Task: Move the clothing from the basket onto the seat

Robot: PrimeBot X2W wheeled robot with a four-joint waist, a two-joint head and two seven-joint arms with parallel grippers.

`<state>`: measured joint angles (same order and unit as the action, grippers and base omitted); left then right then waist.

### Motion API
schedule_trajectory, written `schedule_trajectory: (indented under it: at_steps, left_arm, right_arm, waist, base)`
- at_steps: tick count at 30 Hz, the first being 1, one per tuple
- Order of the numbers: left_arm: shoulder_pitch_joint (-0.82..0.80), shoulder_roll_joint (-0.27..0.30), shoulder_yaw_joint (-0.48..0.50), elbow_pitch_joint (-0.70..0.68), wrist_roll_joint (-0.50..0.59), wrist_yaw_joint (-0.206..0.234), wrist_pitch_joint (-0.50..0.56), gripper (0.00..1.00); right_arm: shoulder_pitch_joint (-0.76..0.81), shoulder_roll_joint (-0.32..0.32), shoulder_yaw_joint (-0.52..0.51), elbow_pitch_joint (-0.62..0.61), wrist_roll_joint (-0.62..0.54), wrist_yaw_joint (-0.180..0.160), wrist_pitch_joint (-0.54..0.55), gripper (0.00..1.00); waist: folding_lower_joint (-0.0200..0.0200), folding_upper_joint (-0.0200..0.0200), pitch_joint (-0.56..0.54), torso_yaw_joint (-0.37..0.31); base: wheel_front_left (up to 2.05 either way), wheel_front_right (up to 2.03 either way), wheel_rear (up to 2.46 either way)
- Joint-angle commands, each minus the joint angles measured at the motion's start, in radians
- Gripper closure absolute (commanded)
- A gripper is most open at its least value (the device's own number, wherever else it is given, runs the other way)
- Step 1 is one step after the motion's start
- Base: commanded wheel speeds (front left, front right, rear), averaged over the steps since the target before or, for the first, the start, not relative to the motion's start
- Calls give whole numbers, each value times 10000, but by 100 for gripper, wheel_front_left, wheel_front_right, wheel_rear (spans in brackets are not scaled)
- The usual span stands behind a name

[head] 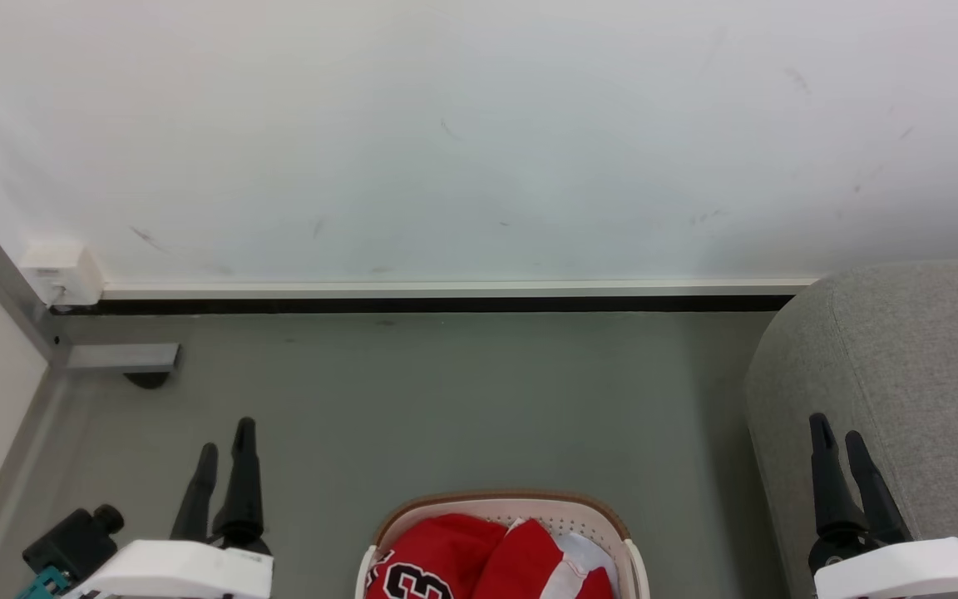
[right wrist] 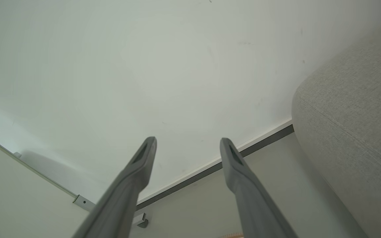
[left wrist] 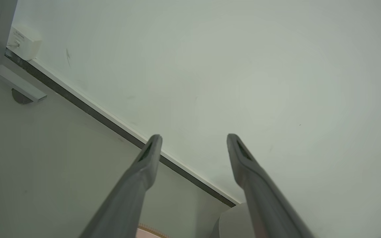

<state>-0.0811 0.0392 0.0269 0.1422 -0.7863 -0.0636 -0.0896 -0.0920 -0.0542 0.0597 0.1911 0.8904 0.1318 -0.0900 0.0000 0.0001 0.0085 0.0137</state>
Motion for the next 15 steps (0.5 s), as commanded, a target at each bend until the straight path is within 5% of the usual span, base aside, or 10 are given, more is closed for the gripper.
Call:
schedule_trajectory:
  at_steps: [1,15]
  left_arm:
    - [-175,88,-28,-179,545,32,-132,0]
    - [-166,172,-299,-114,2636,331,-527,0]
  right_arm:
    - [-248,-58,70,-93,-599,-9,-116,0]
    - [-366,-2,350,311,-2616,-11,-523,0]
  waist:
    - [0,-1,0,4]
    - [0,-1,-23,44]
  base:
    - [0,0,0]
    - [0,0,0]
